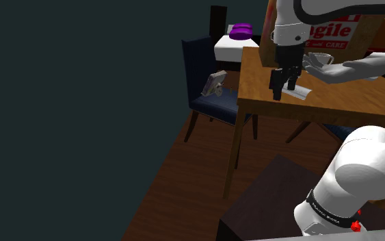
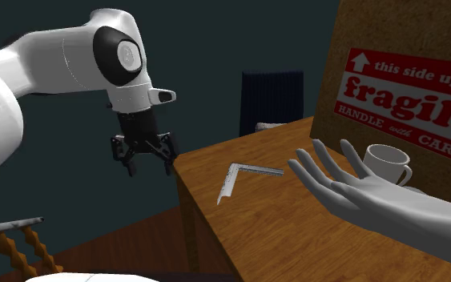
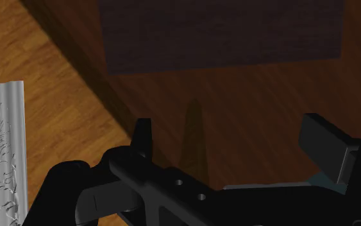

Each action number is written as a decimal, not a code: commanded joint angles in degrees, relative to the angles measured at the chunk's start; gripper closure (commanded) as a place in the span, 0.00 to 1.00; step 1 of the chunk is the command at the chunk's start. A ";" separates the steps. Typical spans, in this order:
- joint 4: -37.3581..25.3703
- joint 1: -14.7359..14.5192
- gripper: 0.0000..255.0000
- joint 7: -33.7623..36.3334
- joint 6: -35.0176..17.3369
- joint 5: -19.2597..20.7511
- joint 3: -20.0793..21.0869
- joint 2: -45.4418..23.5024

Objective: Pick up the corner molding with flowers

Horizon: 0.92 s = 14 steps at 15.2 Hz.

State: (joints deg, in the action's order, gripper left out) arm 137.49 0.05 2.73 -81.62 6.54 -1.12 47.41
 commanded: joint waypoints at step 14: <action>-11.73 13.88 0.00 18.27 -11.69 -0.68 -9.65 -17.86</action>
State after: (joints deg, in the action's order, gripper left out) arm 126.57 12.93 19.48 -92.49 6.04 -9.97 30.70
